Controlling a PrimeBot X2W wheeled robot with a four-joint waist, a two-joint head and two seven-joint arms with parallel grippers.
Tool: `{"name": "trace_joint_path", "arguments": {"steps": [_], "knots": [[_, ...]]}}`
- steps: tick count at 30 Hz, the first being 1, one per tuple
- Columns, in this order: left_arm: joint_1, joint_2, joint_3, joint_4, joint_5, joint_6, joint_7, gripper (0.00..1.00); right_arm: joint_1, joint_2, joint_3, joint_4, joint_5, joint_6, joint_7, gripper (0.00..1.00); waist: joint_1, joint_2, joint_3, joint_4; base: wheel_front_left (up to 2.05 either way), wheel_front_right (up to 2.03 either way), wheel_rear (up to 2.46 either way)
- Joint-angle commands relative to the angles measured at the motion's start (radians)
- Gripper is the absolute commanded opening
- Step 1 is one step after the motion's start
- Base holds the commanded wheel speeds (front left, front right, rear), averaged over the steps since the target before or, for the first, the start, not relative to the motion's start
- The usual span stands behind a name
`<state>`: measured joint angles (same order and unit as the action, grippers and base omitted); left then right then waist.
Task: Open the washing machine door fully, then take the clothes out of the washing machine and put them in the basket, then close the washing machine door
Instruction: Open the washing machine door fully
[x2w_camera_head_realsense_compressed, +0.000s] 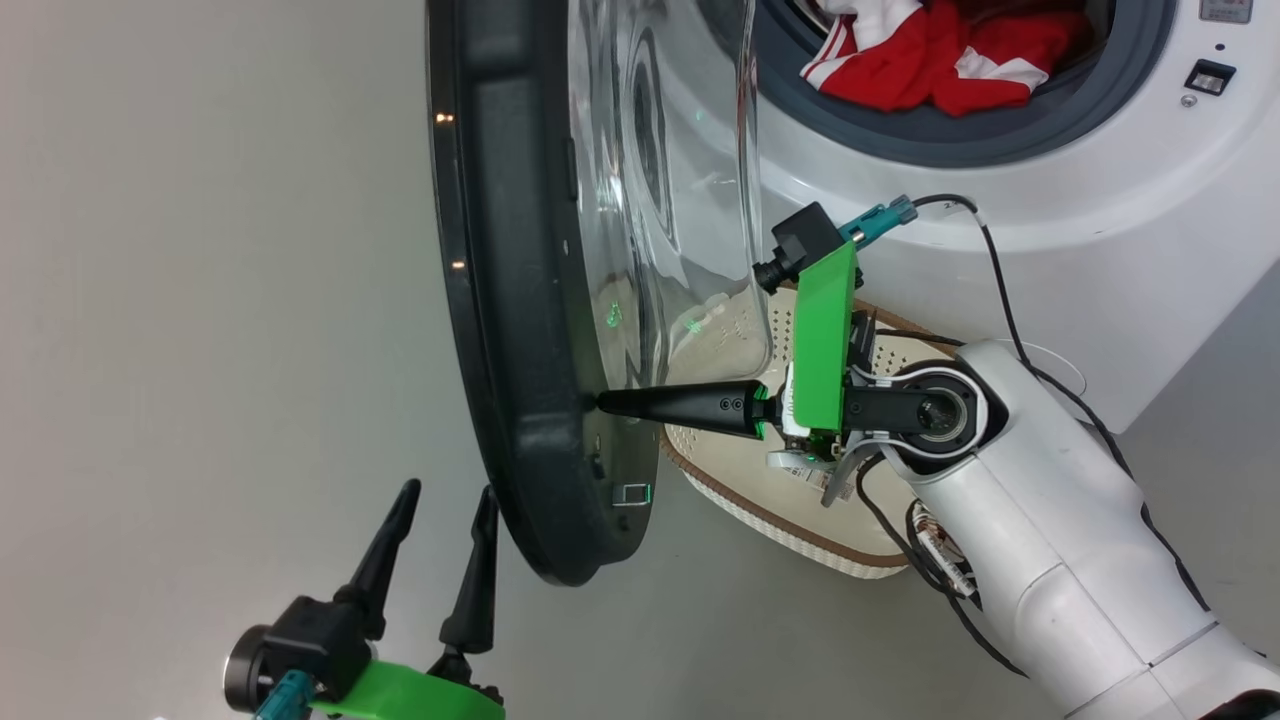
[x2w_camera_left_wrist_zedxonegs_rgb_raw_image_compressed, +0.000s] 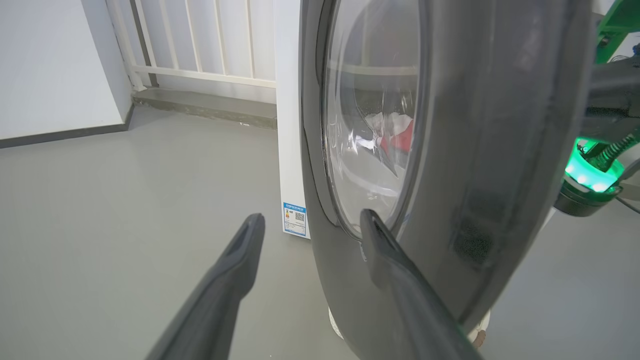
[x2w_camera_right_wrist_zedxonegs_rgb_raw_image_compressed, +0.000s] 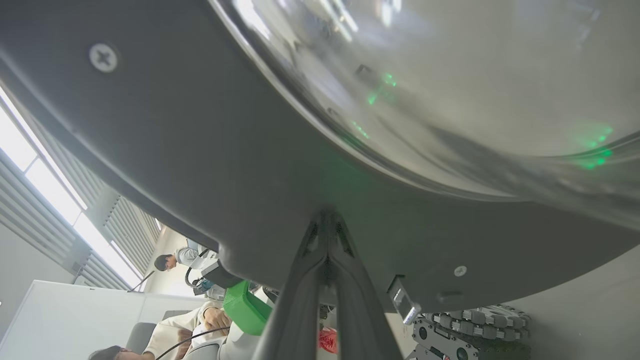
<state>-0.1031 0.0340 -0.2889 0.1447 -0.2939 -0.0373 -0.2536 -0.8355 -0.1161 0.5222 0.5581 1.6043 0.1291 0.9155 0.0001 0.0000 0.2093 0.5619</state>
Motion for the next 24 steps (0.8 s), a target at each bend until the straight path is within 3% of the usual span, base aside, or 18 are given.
{"name": "trace_joint_path", "arguments": {"steps": [1,19,22,23,24], "knots": [[-0.002,0.016,0.040,-0.030,-0.003,0.011,-0.008,1.00,-0.007,0.045,0.015,-0.024,0.000,0.002,0.007,0.00,0.0000,0.0000,0.002,0.001,0.00,0.00,0.00],[0.000,0.016,0.045,-0.037,-0.007,0.025,-0.008,1.00,-0.019,0.054,0.026,-0.009,-0.001,0.002,0.007,0.00,0.0000,0.0000,-0.001,0.001,0.00,0.00,0.00],[-0.002,0.016,0.045,-0.031,-0.009,0.022,-0.008,1.00,-0.010,0.043,0.019,-0.007,-0.009,0.002,-0.003,0.63,0.0000,0.0000,-0.005,0.000,0.00,0.00,0.00],[-0.002,0.016,0.045,-0.029,-0.009,0.020,-0.008,1.00,-0.006,0.039,0.017,-0.007,-0.013,0.002,-0.009,1.00,0.0000,0.0000,-0.008,-0.001,0.00,0.00,0.00],[-0.002,0.016,0.045,-0.026,-0.008,0.019,-0.008,1.00,-0.001,0.035,0.015,-0.007,-0.015,0.002,-0.012,1.00,0.0000,0.0000,-0.010,-0.001,0.00,0.00,0.00]]}}
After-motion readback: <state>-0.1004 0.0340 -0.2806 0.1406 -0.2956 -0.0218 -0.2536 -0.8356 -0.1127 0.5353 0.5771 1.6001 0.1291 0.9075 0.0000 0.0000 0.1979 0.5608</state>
